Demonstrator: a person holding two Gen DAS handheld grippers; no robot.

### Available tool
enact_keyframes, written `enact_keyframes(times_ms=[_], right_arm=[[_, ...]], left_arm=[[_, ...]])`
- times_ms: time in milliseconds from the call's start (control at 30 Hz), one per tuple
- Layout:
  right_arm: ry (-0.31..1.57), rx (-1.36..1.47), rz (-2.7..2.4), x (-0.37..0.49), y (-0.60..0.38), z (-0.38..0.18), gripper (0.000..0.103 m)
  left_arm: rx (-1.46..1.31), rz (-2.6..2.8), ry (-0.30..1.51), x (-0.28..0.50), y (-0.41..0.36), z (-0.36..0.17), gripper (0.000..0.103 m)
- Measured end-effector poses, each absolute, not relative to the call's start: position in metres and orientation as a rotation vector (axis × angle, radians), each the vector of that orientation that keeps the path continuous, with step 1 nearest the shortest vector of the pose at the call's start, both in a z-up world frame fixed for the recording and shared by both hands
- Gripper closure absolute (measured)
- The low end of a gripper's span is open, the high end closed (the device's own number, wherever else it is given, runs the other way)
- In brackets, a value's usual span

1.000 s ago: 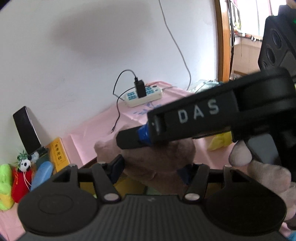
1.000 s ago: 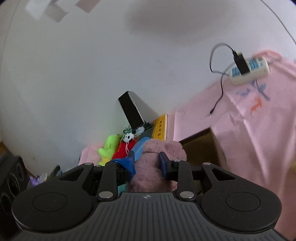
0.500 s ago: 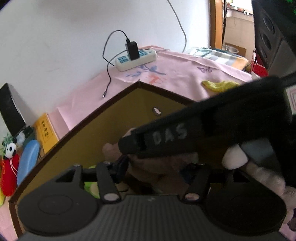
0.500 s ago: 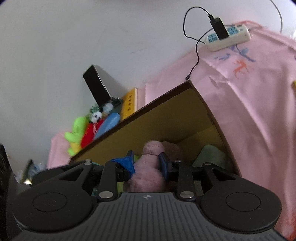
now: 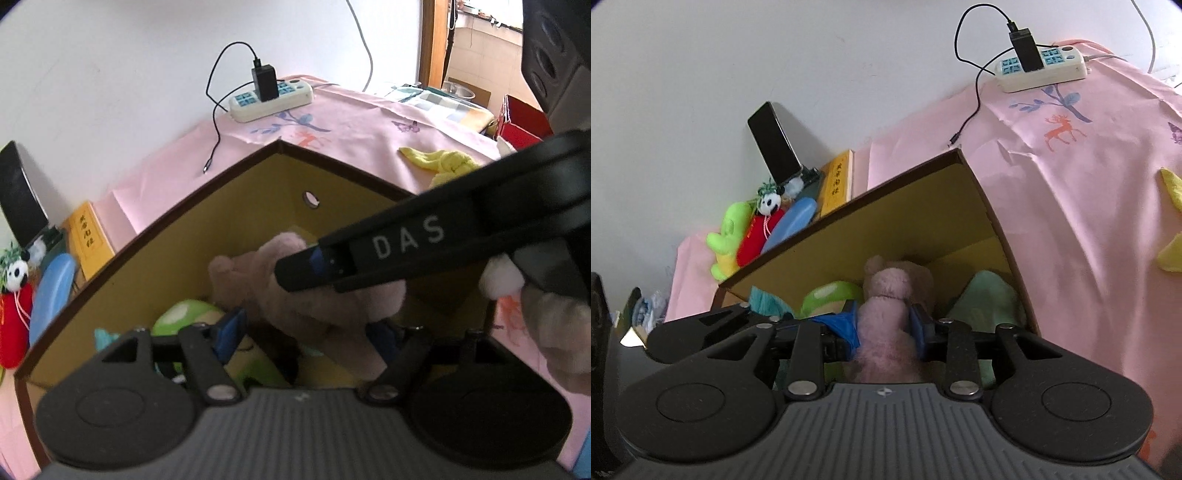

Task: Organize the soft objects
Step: 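Open the right gripper to release the bear and withdraw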

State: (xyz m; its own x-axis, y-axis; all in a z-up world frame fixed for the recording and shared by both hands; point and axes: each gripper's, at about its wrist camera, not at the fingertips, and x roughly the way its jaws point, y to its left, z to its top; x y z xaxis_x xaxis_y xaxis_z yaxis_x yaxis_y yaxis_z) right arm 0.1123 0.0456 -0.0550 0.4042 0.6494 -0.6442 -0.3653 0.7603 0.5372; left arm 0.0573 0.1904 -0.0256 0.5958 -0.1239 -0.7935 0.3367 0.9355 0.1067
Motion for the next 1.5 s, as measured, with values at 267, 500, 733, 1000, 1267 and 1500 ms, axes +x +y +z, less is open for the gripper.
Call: enact_keyframes(times_ms=[267, 500, 733, 1000, 1267, 1500], right_arm=[[0.992, 0.339, 0.665, 0.103, 0.033, -0.048, 0.089], [0.995, 0.395, 0.688, 0.093, 0.013, -0.039, 0.089], [0.967, 0.368, 0.686, 0.083, 0.0, -0.034, 0.087], [0.923, 0.347, 0.704, 0.072, -0.018, -0.023, 0.087], [0.868, 0.322, 0.698, 0.059, -0.046, -0.014, 0.087], [0.847, 0.322, 0.678, 0.05, -0.072, -0.014, 0.087]], left_arm=[[0.143, -0.211, 0.897, 0.041, 0.197, -0.016, 0.023], [0.029, -0.145, 0.869, 0.027, 0.202, -0.005, 0.021], [-0.023, -0.074, 0.823, 0.014, 0.191, 0.007, 0.013], [-0.028, -0.05, 0.788, -0.002, 0.165, 0.02, 0.013], [0.0, 0.009, 0.789, -0.008, 0.133, 0.03, 0.013], [0.032, 0.043, 0.799, -0.011, 0.105, 0.036, 0.013]])
